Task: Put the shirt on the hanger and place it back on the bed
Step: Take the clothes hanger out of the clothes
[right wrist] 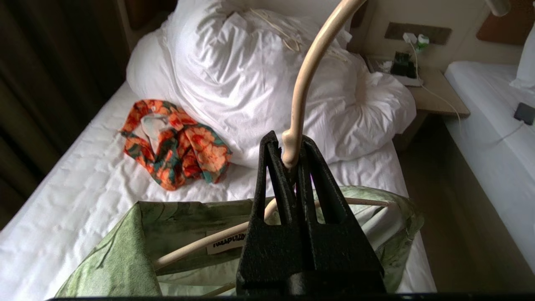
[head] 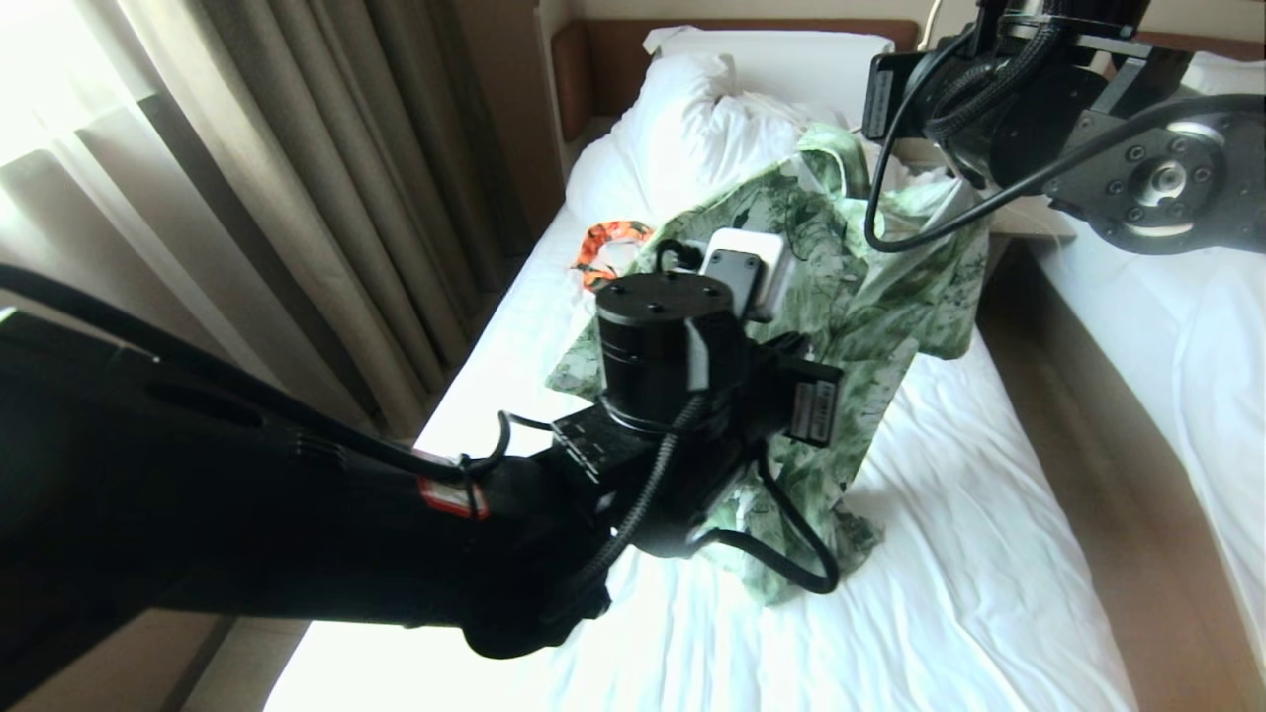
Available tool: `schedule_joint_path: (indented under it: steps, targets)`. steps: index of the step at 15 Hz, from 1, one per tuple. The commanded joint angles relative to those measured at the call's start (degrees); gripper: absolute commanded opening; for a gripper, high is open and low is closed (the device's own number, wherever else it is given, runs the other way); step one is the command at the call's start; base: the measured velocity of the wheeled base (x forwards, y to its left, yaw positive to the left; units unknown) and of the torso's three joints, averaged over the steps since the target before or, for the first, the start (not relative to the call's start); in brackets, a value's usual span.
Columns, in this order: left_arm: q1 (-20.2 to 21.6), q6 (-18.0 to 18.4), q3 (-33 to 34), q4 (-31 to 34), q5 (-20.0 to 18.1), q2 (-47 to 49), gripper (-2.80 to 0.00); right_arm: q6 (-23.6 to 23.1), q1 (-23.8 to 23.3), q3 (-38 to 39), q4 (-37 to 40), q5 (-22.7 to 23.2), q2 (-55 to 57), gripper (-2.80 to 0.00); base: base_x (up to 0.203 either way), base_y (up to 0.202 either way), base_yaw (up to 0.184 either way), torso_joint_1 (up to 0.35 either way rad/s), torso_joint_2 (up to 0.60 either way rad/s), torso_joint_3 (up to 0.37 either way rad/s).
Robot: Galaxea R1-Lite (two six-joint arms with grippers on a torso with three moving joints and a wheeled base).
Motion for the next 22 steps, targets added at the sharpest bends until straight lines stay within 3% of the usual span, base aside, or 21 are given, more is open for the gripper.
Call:
schedule_joint_path:
  steps: [1,4,10,13,15,19,22]
  targets:
    - [5.5,0.1,6.9,-2.4,-0.5,-6.5,-2.8,-1.2,-0.1,-0.1,-4.5,1.7,-0.3,-2.8,0.0,0.0,0.0,0.0,0.0,0.0]
    - [10.4,0.0,16.7,-3.3,-1.1,-13.0,-2.8,-7.3,0.1,0.1,-11.2,2.1,-0.3,-2.8,0.0,0.0,0.0,0.0,0.0,0.0]
    - [21.9,-2.0,37.7,-9.5,-3.4,-22.3,-2.8,-8.9,0.2,1.7,-11.0,2.8,-1.3,-2.8,0.0,0.0,0.0,0.0,0.0,0.0]
    - [29.4,-5.8,41.8,-10.0,-4.2,-25.6,-2.8,-9.6,1.2,1.3,-11.4,2.8,-3.2,-2.8,0.0,0.0,0.0,0.0,0.0,0.0]
    - [31.9,-7.0,44.9,-10.0,-4.3,-28.5,-2.8,-11.4,2.4,0.3,-11.6,2.8,-4.2,-2.8,0.0,0.0,0.0,0.0,0.0,0.0]
    - [35.4,-7.6,50.7,-9.9,-4.2,-33.0,-2.8,-13.3,3.9,0.1,-13.4,1.7,-5.6,-2.8,0.0,0.0,0.0,0.0,0.0,0.0]
    - [35.5,-7.8,53.4,-9.9,-3.3,-35.9,-2.8,-14.4,3.0,0.1,-14.5,1.3,-7.1,-2.8,0.0,0.0,0.0,0.0,0.0,0.0]
